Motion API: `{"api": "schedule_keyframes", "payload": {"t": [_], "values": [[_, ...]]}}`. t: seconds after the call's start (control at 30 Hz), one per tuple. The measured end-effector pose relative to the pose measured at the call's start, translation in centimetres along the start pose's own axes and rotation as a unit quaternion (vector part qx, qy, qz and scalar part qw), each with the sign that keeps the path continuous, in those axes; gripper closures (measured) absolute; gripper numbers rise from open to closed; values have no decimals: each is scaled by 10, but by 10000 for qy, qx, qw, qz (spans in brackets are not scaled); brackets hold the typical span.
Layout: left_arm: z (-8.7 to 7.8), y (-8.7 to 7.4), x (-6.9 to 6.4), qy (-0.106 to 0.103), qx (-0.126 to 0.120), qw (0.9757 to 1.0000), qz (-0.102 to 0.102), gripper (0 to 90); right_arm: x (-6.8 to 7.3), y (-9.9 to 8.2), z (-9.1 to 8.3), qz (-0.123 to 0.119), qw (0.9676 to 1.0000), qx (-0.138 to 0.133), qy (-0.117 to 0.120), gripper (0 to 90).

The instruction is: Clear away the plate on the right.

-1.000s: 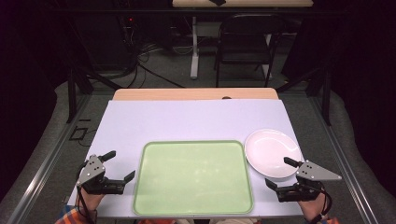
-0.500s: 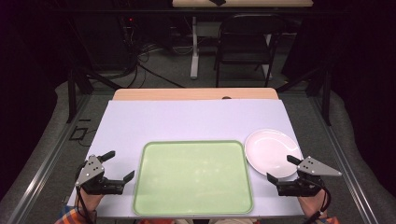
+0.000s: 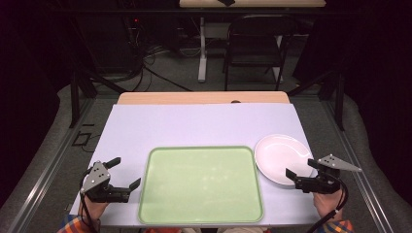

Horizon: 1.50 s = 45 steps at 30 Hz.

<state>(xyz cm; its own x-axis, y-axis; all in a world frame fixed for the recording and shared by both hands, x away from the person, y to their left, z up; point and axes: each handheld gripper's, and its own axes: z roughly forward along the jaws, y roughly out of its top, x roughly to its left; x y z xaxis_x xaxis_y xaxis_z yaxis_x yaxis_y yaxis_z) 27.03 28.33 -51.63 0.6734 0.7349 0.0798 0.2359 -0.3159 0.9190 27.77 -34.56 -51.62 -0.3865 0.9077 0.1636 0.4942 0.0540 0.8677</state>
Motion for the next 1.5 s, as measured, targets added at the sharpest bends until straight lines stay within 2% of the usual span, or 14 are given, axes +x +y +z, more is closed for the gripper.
{"api": "schedule_keyframes", "payload": {"t": [0.2,0.67,1.03,1.23,1.27,1.5], "values": [[0,0,0,32,24,10000,16,1,-9,0,7,125,9997,182,-88,0],[0,0,-1,71,86,9999,33,1,-18,2,14,227,9989,353,-229,0],[0,-1,-1,59,113,9999,47,1,-28,2,20,481,9966,558,-368,0],[0,-1,-1,54,108,9999,50,1,-34,3,22,566,9960,567,-392,0],[0,-1,-1,54,125,9999,48,1,-37,3,22,653,9959,543,-324,0],[0,-1,-1,58,130,9999,41,1,-47,2,24,954,9933,569,-321,0]]}}
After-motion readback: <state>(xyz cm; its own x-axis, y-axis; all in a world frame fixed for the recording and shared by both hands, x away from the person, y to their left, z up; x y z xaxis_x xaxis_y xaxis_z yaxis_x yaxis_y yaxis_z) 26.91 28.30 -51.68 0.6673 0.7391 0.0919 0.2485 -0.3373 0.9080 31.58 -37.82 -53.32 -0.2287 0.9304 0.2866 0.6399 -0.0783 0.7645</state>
